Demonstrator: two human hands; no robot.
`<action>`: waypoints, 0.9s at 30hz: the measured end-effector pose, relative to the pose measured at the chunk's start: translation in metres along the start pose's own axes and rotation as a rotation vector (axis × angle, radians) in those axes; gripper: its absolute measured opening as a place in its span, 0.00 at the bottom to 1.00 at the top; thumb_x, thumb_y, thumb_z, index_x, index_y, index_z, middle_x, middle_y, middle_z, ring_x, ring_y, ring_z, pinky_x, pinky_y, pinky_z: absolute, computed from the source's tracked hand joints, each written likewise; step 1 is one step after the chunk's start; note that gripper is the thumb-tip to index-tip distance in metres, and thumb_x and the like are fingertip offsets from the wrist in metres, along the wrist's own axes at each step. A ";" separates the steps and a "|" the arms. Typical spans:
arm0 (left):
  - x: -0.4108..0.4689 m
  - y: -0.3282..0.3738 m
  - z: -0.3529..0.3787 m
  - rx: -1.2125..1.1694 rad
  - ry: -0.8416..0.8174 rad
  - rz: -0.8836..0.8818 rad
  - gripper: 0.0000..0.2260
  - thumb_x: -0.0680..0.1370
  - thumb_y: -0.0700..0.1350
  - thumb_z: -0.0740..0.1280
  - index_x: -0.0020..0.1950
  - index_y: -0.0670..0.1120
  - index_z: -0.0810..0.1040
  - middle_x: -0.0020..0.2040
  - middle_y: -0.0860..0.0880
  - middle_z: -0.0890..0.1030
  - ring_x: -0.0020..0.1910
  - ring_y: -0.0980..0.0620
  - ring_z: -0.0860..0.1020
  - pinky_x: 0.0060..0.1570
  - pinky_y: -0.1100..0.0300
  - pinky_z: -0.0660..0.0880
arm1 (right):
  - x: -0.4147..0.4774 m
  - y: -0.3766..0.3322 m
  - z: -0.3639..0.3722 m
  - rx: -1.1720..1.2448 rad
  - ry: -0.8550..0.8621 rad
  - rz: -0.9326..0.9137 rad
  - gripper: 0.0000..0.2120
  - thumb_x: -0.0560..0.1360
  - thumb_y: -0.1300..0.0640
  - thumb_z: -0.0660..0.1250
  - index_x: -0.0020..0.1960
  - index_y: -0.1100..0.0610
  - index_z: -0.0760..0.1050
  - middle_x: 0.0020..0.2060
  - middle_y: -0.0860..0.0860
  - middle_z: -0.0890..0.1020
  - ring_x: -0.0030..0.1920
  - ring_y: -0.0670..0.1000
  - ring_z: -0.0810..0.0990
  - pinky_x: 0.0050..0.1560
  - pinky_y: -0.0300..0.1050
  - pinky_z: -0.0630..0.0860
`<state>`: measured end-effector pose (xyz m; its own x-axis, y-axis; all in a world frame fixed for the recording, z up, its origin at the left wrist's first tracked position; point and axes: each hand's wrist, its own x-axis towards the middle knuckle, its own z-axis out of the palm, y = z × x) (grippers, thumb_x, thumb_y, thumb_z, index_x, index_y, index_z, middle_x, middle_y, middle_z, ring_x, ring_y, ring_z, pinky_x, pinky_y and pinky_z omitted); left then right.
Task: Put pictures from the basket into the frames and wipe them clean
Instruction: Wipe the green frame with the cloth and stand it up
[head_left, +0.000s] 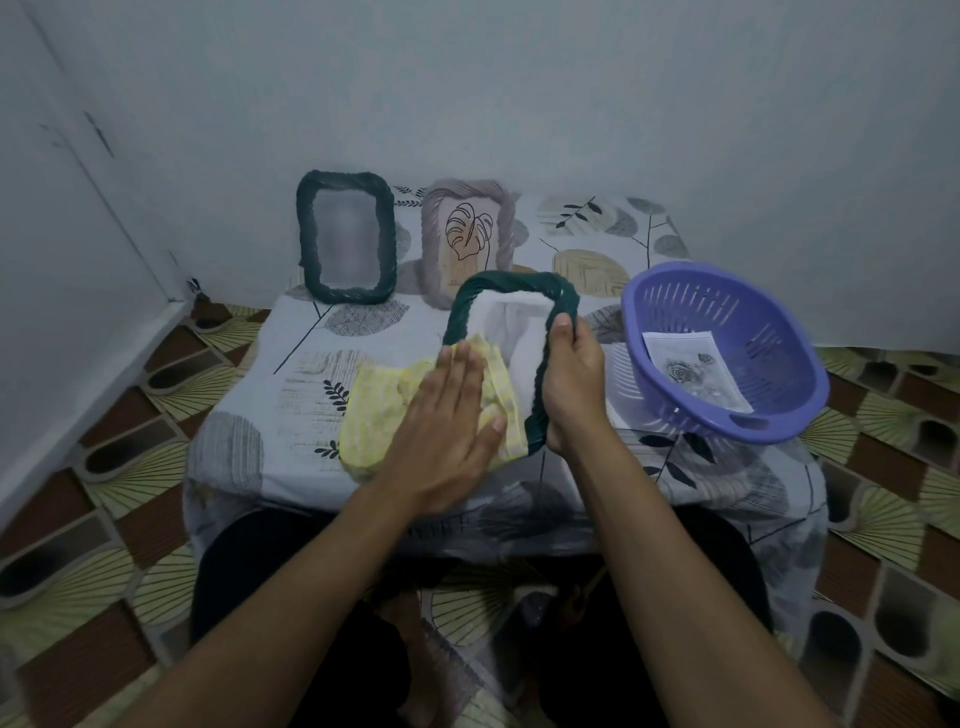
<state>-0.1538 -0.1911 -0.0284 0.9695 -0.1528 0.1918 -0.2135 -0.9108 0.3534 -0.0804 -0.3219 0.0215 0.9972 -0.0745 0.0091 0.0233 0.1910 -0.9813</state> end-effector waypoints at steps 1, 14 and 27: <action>0.003 -0.003 -0.001 0.004 0.019 -0.019 0.35 0.78 0.65 0.36 0.78 0.46 0.32 0.79 0.48 0.31 0.76 0.55 0.27 0.77 0.56 0.34 | -0.003 0.000 0.000 0.007 -0.014 0.005 0.12 0.85 0.51 0.55 0.57 0.49 0.76 0.54 0.49 0.84 0.57 0.51 0.82 0.64 0.59 0.76; 0.035 -0.010 -0.027 -0.272 0.116 -0.136 0.31 0.83 0.59 0.45 0.80 0.48 0.35 0.81 0.50 0.35 0.79 0.55 0.37 0.76 0.60 0.39 | -0.019 0.005 0.007 0.127 -0.065 0.042 0.12 0.86 0.55 0.54 0.59 0.57 0.76 0.50 0.54 0.85 0.50 0.52 0.84 0.50 0.49 0.81; 0.021 -0.014 -0.012 -0.403 0.199 -0.141 0.31 0.85 0.57 0.48 0.81 0.46 0.37 0.82 0.50 0.39 0.79 0.58 0.39 0.75 0.65 0.40 | -0.014 -0.004 0.001 0.088 -0.075 0.035 0.13 0.86 0.53 0.55 0.64 0.55 0.74 0.56 0.54 0.84 0.57 0.54 0.82 0.59 0.54 0.79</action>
<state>-0.1320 -0.1766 -0.0186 0.9587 0.0743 0.2745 -0.1495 -0.6896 0.7086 -0.0946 -0.3209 0.0253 1.0000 0.0060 -0.0069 -0.0083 0.2780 -0.9605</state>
